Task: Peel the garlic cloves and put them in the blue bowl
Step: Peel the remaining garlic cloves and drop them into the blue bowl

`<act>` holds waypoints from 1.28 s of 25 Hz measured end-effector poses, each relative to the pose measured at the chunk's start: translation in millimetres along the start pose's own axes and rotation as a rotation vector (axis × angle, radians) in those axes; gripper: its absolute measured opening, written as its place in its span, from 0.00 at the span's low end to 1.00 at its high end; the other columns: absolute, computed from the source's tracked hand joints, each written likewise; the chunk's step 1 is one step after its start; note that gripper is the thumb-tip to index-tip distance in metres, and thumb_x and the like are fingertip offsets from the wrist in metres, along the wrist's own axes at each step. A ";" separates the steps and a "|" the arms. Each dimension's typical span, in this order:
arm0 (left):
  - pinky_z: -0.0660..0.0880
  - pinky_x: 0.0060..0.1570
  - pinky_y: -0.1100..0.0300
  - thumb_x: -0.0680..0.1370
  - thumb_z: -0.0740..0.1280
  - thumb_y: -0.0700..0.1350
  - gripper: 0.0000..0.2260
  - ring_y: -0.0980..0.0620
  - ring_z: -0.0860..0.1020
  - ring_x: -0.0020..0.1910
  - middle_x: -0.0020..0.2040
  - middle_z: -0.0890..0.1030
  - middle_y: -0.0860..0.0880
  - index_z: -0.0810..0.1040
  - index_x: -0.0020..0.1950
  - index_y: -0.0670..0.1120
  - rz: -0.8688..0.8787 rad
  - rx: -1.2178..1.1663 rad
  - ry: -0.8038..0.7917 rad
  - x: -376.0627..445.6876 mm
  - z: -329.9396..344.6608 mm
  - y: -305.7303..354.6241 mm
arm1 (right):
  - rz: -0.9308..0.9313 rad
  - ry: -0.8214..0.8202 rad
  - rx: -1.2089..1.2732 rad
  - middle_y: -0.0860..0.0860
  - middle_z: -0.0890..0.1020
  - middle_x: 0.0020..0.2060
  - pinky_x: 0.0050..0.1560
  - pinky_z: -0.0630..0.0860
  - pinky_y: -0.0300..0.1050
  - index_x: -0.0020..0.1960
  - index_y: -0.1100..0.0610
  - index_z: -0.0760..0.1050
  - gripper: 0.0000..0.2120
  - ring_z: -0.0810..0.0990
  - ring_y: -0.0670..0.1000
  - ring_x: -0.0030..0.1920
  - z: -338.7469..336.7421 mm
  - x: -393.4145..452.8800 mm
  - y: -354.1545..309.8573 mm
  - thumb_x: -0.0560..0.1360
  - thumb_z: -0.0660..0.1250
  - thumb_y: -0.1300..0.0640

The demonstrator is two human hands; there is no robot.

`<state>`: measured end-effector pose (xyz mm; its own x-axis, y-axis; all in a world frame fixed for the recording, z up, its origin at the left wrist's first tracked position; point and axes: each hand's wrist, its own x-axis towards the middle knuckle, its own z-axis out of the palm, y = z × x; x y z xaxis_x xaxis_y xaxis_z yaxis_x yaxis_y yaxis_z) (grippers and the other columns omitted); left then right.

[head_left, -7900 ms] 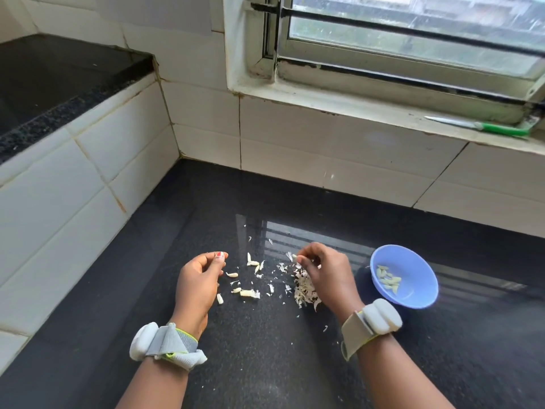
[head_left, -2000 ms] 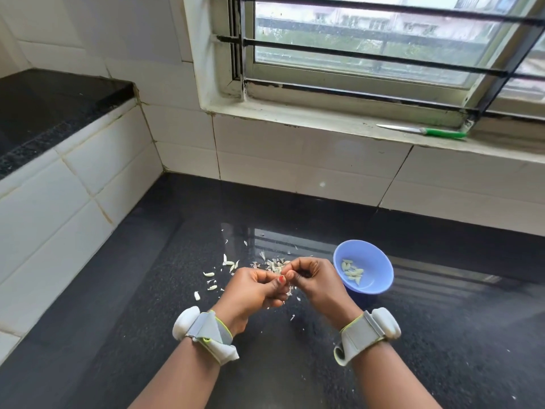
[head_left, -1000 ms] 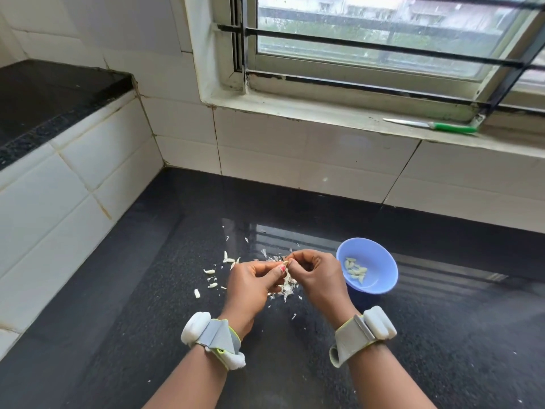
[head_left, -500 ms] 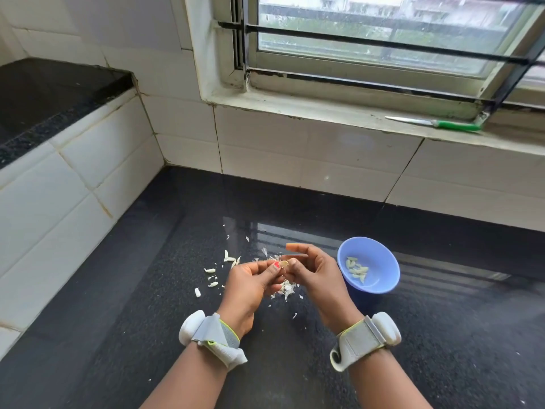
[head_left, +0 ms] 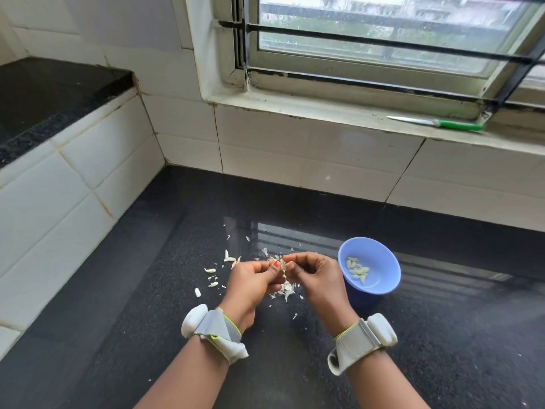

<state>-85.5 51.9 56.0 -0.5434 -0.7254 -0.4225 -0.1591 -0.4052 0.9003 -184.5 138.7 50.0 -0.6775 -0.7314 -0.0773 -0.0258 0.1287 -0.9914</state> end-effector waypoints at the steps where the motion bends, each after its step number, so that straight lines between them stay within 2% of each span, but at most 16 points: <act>1: 0.77 0.31 0.66 0.76 0.68 0.37 0.05 0.56 0.79 0.31 0.35 0.82 0.45 0.81 0.46 0.37 0.021 -0.008 0.005 -1.0 -0.3 -1.1 | 0.040 0.003 0.075 0.51 0.86 0.37 0.41 0.80 0.38 0.45 0.54 0.83 0.08 0.84 0.46 0.38 0.0 -0.3 -0.3 0.74 0.71 0.66; 3: 0.78 0.34 0.63 0.74 0.71 0.40 0.03 0.54 0.80 0.32 0.35 0.83 0.47 0.84 0.45 0.42 0.178 0.192 0.041 -2.7 -2.4 -1.3 | 0.104 0.028 0.209 0.54 0.86 0.36 0.39 0.80 0.39 0.45 0.58 0.83 0.03 0.83 0.48 0.36 -0.9 -0.1 -0.9 0.74 0.71 0.64; 5: 0.78 0.35 0.64 0.73 0.73 0.43 0.02 0.57 0.80 0.31 0.33 0.84 0.52 0.85 0.43 0.48 0.328 0.442 0.074 -7.4 -2.4 1.7 | 0.117 0.039 0.237 0.55 0.85 0.36 0.39 0.80 0.40 0.44 0.60 0.83 0.01 0.82 0.49 0.36 -2.2 0.8 -1.4 0.74 0.72 0.63; 9: 0.72 0.33 0.68 0.73 0.72 0.46 0.03 0.64 0.76 0.28 0.31 0.82 0.55 0.86 0.43 0.49 0.401 0.622 0.112 -10.5 -1.3 8.3 | 0.104 0.009 0.198 0.56 0.86 0.36 0.38 0.80 0.38 0.45 0.61 0.83 0.02 0.84 0.48 0.36 -1.1 1.5 -1.3 0.74 0.71 0.65; 15: 0.74 0.35 0.64 0.72 0.72 0.46 0.05 0.61 0.76 0.29 0.33 0.84 0.51 0.86 0.44 0.47 0.428 0.690 0.140 -9.1 -1.4 11.5 | 0.085 -0.064 0.194 0.57 0.86 0.43 0.45 0.82 0.43 0.49 0.61 0.83 0.08 0.86 0.55 0.46 -3.8 0.4 3.0 0.71 0.73 0.68; 18: 0.73 0.35 0.67 0.72 0.73 0.45 0.04 0.60 0.78 0.32 0.36 0.84 0.51 0.86 0.43 0.46 0.434 0.680 0.154 -9.0 -1.6 11.5 | 0.089 -0.081 0.189 0.59 0.86 0.43 0.44 0.82 0.42 0.49 0.61 0.83 0.08 0.85 0.54 0.44 -4.8 2.1 0.7 0.70 0.73 0.68; 20: 0.73 0.36 0.66 0.71 0.74 0.45 0.03 0.59 0.79 0.32 0.35 0.84 0.51 0.86 0.42 0.46 0.439 0.677 0.149 -8.1 -2.6 10.7 | 0.096 -0.101 0.179 0.59 0.86 0.42 0.42 0.81 0.40 0.48 0.61 0.83 0.08 0.85 0.52 0.41 -6.5 3.0 -0.9 0.70 0.73 0.68; 23: 0.73 0.36 0.63 0.71 0.73 0.45 0.04 0.56 0.79 0.33 0.33 0.83 0.51 0.85 0.40 0.46 0.435 0.694 0.151 -7.3 -2.3 9.2 | 0.113 -0.116 0.197 0.60 0.86 0.42 0.42 0.81 0.42 0.48 0.60 0.83 0.07 0.85 0.52 0.41 -6.2 3.6 1.6 0.71 0.73 0.67; 27: 0.71 0.33 0.66 0.71 0.73 0.45 0.04 0.57 0.78 0.32 0.33 0.83 0.51 0.84 0.38 0.46 0.429 0.694 0.173 -6.3 -0.8 9.2 | 0.126 -0.111 0.247 0.59 0.86 0.42 0.44 0.82 0.44 0.50 0.61 0.83 0.07 0.84 0.53 0.41 -5.5 3.6 4.8 0.72 0.72 0.67; 32: 0.71 0.35 0.67 0.72 0.71 0.43 0.03 0.58 0.78 0.33 0.33 0.82 0.53 0.84 0.39 0.46 0.413 0.669 0.182 -7.5 0.3 10.5 | 0.135 -0.101 0.260 0.56 0.85 0.40 0.40 0.81 0.40 0.50 0.61 0.82 0.08 0.83 0.51 0.38 -2.4 2.1 4.3 0.75 0.68 0.70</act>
<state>-83.3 53.4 68.6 -0.5323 -0.8466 -0.0003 -0.4661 0.2928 0.8349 -187.8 139.3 45.8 -0.5848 -0.7841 -0.2076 0.2576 0.0632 -0.9642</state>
